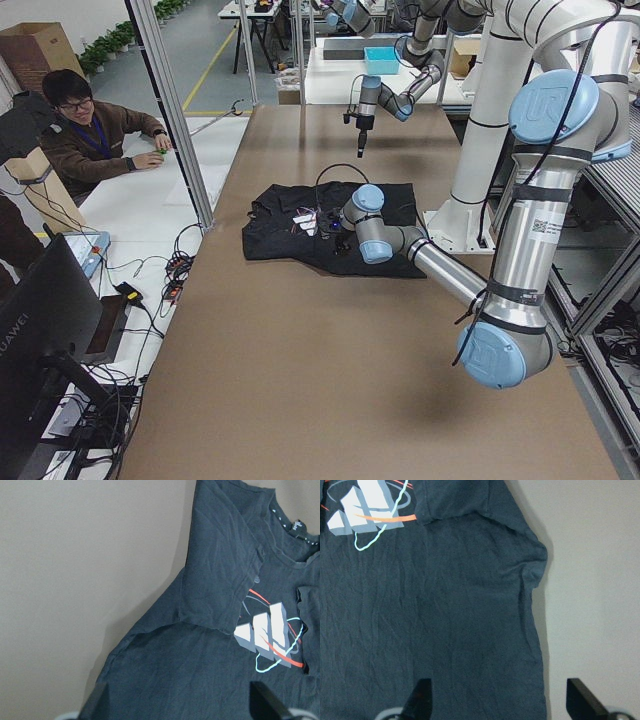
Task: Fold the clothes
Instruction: 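Release both sleeves and draw both grippers outward toward the hem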
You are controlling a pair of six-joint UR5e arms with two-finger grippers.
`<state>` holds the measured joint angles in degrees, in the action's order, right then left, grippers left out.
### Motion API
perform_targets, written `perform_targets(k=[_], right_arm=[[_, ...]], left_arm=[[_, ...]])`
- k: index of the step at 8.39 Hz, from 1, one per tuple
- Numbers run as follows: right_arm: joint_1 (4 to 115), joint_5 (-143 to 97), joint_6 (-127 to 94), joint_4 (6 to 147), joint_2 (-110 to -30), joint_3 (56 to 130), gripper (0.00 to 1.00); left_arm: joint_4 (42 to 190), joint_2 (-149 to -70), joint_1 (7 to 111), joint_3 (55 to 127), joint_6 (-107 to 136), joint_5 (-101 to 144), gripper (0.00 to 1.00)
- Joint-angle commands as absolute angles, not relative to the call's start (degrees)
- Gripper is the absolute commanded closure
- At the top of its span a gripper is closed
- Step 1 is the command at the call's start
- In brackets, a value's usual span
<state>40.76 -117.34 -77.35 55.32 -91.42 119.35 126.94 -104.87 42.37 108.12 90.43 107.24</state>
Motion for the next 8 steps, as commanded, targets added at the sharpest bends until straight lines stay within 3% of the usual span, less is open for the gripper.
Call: perform_targets(k=[1, 8], right_arm=[[37.5, -117.6, -79.1, 42.0, -99.5, 116.2, 0.06], [18.5, -104.0, -88.9, 37.9, -99.6, 114.6, 0.06]], left_arm=[[127.4, -103.0, 38.3, 108.5, 90.0, 104.2, 0.00], [134.6, -94.2, 34.7, 111.2, 90.3, 100.5, 0.00]])
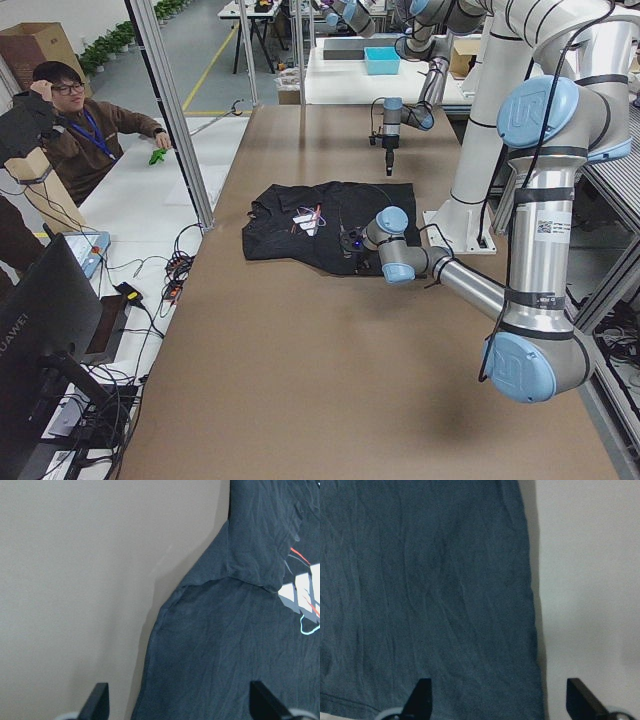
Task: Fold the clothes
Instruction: 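Move both grippers down to the hem corners nearest the robot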
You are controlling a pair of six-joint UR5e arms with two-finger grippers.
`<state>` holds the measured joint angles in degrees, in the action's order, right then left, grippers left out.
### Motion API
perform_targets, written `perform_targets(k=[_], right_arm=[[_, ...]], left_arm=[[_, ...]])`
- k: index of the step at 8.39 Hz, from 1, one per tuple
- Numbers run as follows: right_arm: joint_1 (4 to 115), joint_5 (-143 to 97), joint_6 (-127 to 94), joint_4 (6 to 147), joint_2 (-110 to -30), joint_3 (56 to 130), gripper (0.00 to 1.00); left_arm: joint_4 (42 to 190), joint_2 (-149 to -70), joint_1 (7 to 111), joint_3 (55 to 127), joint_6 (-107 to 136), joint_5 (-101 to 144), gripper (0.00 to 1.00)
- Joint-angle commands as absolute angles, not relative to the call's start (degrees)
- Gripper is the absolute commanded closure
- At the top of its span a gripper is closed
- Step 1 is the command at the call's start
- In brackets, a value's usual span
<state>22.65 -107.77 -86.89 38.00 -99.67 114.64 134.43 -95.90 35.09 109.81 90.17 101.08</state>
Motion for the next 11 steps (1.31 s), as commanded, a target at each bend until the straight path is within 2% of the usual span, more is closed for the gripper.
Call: perform_targets(k=[1, 11], right_arm=[[18.3, -104.1, -88.9, 37.9, -100.0, 114.6, 0.06], [11.6, -102.5, -89.2, 38.0, -101.8, 113.3, 0.06]], left_arm=[[134.6, -94.1, 34.6, 111.4, 90.4, 100.4, 0.00], [134.6, -93.6, 34.4, 111.4, 90.4, 99.2, 0.00]])
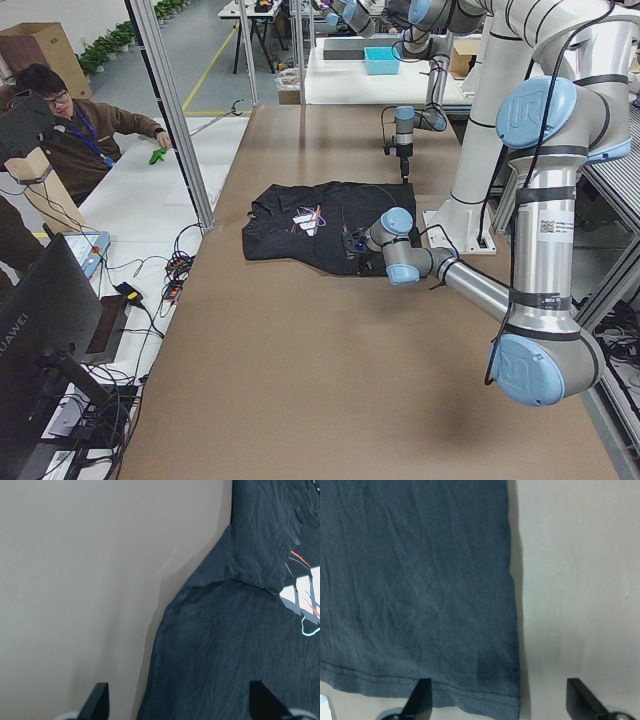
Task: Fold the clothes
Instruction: 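Move both grippers down to the hem corners nearest the robot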
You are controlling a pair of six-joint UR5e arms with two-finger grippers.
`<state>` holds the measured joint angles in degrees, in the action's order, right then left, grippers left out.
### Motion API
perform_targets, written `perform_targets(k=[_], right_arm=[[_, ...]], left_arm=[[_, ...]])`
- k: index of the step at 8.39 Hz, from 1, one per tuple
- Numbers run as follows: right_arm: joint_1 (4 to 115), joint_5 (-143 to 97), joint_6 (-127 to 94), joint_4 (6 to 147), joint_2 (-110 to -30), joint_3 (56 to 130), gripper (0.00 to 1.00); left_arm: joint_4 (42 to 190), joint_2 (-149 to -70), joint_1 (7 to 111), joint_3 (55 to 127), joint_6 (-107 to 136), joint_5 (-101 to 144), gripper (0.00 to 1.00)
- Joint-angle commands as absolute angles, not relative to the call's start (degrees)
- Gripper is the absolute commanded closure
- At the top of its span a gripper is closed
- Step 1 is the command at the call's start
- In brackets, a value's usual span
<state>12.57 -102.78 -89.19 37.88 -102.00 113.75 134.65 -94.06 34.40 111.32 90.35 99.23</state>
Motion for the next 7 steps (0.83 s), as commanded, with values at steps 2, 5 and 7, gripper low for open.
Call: perform_targets(k=[2, 5, 7], right_arm=[[10.9, -101.7, -89.2, 38.0, -101.6, 112.9, 0.09], [9.3, -99.6, -89.2, 38.0, -101.5, 112.1, 0.28], [9.1, -99.6, -89.6, 37.9, -101.5, 112.1, 0.52]], left_arm=[[134.6, -93.4, 34.4, 111.4, 90.3, 99.2, 0.00], [134.6, -93.4, 34.4, 111.3, 90.1, 99.2, 0.00], [134.6, -93.4, 34.4, 111.3, 90.1, 99.2, 0.00]])
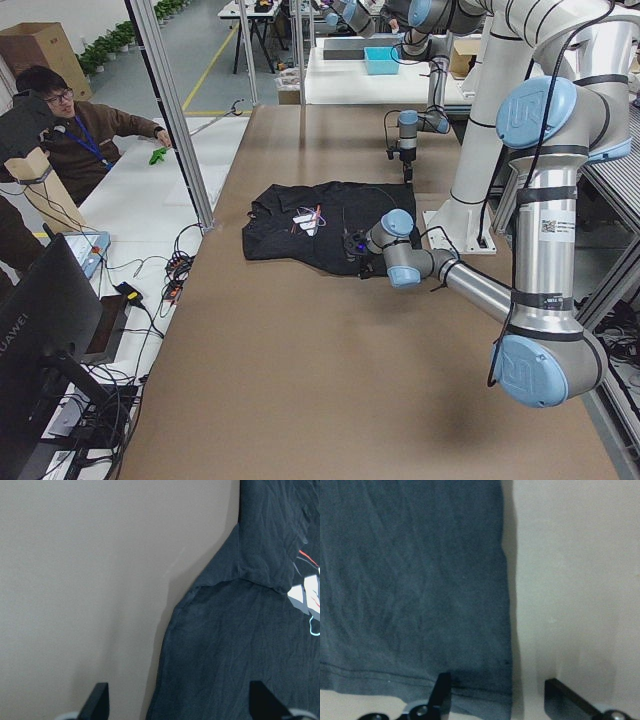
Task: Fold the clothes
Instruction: 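Move both grippers down to the hem corners nearest the robot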
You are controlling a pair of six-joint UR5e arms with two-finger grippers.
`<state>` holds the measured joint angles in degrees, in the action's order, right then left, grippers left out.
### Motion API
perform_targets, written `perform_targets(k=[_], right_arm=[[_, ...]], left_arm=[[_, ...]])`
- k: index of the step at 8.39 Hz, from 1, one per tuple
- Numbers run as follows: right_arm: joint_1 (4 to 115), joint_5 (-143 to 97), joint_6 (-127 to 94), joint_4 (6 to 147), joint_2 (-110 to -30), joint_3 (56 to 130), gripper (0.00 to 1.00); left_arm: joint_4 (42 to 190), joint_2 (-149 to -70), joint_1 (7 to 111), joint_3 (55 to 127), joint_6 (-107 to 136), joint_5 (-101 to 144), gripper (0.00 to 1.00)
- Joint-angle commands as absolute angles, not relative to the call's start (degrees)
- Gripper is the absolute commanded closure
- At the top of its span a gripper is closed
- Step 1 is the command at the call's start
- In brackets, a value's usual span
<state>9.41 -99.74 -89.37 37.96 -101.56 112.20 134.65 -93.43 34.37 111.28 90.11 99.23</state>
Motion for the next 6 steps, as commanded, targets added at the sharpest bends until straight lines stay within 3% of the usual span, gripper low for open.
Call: perform_targets(k=[1, 2, 3, 6], right_arm=[[9.1, -99.6, -89.6, 37.9, -101.5, 112.3, 0.72], [9.2, -99.6, -89.6, 37.9, -101.5, 112.7, 0.90], [9.2, -99.6, -89.6, 37.9, -101.5, 112.8, 1.00], [9.2, -99.0, -90.7, 37.8, -101.3, 113.3, 1.00]], left_arm=[[134.6, -93.4, 34.4, 111.3, 90.0, 99.2, 0.00], [134.6, -93.4, 34.4, 111.3, 90.0, 99.2, 0.00], [134.6, -93.4, 34.4, 111.3, 90.0, 99.2, 0.00], [134.6, -93.5, 34.5, 111.4, 90.0, 99.4, 0.00]])
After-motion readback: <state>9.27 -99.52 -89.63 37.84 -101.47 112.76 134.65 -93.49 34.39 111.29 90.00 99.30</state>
